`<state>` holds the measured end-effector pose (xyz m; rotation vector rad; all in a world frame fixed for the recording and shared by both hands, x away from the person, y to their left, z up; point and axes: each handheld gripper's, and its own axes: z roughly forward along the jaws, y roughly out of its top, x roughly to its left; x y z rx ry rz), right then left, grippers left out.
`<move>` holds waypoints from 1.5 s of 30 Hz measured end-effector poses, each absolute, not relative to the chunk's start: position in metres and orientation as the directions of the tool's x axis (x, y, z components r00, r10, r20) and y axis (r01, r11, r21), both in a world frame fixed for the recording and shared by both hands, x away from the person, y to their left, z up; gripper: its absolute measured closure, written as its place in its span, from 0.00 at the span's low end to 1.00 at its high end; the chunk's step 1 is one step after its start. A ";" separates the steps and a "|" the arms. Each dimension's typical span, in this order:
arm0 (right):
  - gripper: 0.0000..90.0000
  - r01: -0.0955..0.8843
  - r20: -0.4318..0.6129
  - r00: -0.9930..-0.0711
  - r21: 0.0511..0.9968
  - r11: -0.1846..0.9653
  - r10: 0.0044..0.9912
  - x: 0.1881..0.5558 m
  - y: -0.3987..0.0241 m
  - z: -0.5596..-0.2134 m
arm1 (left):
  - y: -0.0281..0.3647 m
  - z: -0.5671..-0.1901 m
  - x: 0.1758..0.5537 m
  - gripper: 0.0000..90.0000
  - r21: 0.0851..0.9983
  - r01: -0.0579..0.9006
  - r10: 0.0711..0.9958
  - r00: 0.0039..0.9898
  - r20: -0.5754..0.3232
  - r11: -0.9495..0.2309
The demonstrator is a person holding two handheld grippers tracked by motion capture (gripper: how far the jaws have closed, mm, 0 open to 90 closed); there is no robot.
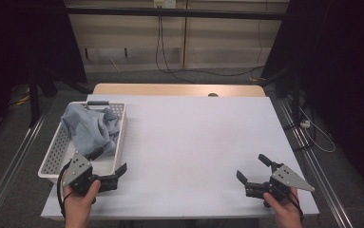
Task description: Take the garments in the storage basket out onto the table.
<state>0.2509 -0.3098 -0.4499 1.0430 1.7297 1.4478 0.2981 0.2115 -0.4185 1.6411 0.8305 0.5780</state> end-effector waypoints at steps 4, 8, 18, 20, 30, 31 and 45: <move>0.00 0.167 0.013 -0.477 0.983 0.076 0.879 0.250 -0.310 -0.449 | 0.212 -0.418 0.298 0.02 0.972 0.215 0.778 0.625 -0.062 -0.096; 0.00 0.165 0.010 -0.482 0.983 0.079 0.876 0.250 -0.310 -0.449 | 0.212 -0.418 0.298 0.02 0.972 0.218 0.783 0.618 -0.065 -0.091; 0.00 0.167 0.006 -0.481 0.982 0.085 0.877 0.250 -0.310 -0.450 | 0.212 -0.415 0.300 0.02 0.969 0.234 0.788 0.611 -0.080 -0.083; 0.00 0.168 0.006 -0.482 0.982 0.085 0.876 0.250 -0.310 -0.450 | 0.212 -0.415 0.301 0.02 0.968 0.240 0.788 0.610 -0.087 -0.079; 0.00 0.169 0.004 -0.480 0.982 0.087 0.877 0.248 -0.312 -0.450 | 0.212 -0.403 0.305 0.02 0.965 0.248 0.811 0.579 -0.081 -0.081; 0.00 0.170 0.005 -0.478 0.982 0.087 0.878 0.248 -0.312 -0.450 | 0.213 -0.402 0.306 0.02 0.965 0.252 0.814 0.575 -0.087 -0.075; 0.00 0.172 0.006 -0.480 0.981 0.087 0.877 0.247 -0.312 -0.450 | 0.227 -0.381 0.332 0.02 0.941 0.332 0.869 0.484 -0.107 -0.069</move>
